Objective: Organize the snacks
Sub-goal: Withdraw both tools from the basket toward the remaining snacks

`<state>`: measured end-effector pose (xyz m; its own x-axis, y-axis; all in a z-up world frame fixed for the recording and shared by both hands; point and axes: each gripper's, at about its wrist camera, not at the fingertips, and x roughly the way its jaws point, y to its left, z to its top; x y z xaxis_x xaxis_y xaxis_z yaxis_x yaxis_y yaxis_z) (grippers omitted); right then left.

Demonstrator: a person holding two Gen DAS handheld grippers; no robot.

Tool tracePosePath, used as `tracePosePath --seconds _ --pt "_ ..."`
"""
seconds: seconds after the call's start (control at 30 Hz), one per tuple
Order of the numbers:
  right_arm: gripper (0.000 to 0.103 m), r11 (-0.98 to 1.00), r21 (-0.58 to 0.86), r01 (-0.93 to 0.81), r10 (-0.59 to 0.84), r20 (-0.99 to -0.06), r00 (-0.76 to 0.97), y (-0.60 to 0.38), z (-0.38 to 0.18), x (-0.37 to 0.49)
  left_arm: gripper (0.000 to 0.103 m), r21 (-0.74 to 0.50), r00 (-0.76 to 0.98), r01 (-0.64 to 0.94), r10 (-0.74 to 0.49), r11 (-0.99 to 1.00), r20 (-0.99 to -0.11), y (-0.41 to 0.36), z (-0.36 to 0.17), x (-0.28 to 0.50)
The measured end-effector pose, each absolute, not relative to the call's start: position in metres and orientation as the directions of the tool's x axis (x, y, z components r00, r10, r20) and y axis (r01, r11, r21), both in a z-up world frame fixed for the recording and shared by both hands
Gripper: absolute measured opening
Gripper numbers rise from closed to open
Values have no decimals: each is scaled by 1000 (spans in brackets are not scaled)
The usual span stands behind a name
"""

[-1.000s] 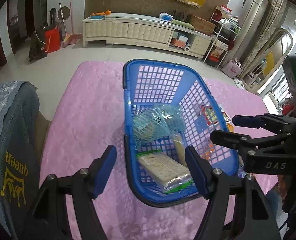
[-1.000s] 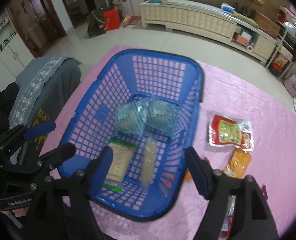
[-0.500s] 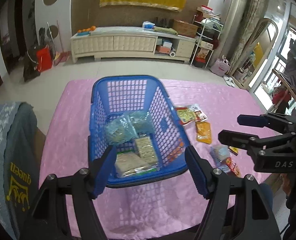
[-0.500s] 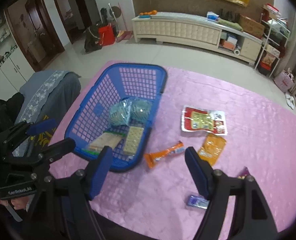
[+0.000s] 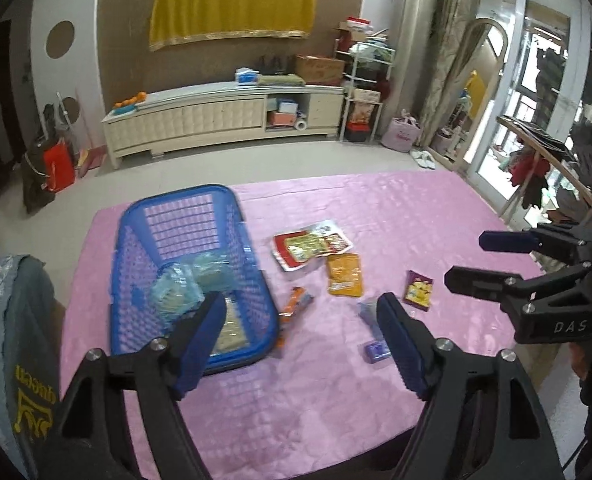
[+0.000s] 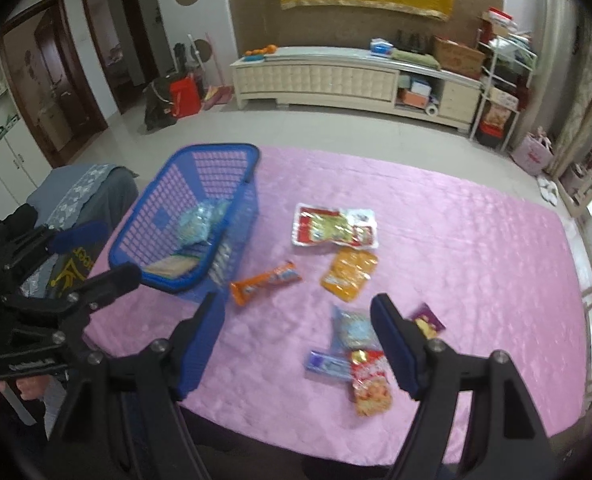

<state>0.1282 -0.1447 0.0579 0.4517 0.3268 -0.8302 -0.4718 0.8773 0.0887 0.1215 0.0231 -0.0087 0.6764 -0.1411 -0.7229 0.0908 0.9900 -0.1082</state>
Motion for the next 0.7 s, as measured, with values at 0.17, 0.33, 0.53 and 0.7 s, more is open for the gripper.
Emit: tracePosePath --seconds 0.17,0.33,0.53,0.7 --pt "80 893 98 -439 303 -852 427 -175 38 130 89 -107 652 128 -165 986 -740 -4 -25 130" --pt "80 901 112 -418 290 -873 393 -198 14 132 103 -90 625 161 -173 983 -761 -33 -44 135" --pt "80 900 148 -411 292 -903 315 -218 -24 132 103 -83 561 165 -163 983 -812 -56 -78 142" --pt "80 894 187 -408 300 -925 232 -228 -57 139 103 -76 499 163 -149 984 -854 -66 -109 147"
